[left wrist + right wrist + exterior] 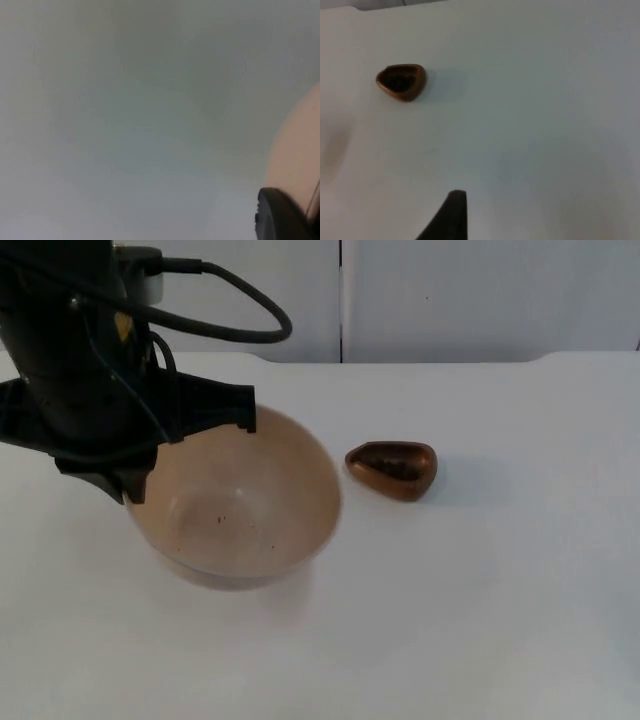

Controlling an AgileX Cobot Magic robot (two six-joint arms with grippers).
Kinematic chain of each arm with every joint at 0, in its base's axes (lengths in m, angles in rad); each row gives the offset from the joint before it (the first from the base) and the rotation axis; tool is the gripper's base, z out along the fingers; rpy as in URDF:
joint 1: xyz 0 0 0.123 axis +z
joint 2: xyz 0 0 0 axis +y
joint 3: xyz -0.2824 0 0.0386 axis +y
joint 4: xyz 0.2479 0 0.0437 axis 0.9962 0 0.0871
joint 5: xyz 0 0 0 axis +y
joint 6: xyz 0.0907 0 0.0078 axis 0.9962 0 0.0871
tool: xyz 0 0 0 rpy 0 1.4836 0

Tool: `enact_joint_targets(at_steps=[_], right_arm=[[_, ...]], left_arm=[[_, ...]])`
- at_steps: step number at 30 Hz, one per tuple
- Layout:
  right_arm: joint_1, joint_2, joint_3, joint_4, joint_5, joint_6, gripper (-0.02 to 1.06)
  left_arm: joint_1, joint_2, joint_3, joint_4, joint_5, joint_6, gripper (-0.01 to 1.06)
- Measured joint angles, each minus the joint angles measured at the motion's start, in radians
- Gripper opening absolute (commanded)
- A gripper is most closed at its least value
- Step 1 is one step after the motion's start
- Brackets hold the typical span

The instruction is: Pick up the bowl with the left hand and pour the coffee beans from the cup into the bowl with the right hand.

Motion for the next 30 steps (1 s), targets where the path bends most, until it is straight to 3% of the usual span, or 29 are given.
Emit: enact_joint_targets(at_steps=[11, 21, 30], right_arm=[[0.000, 0.405, -0.095, 0.173, -0.137, -0.160, 1.05], [0.066, 0.671, -0.248, 0.178, -0.174, -0.187, 1.05], [0.222, 0.961, -0.492, 0.178, -0.190, -0.137, 1.05]], left_arm=[[0.000, 0.000, 0.000, 0.006, 0.000, -0.026, 0.00], [0.000, 0.000, 0.000, 0.006, 0.000, -0.030, 0.00], [0.000, 0.000, 0.000, 0.002, -0.002, -0.036, 0.00]])
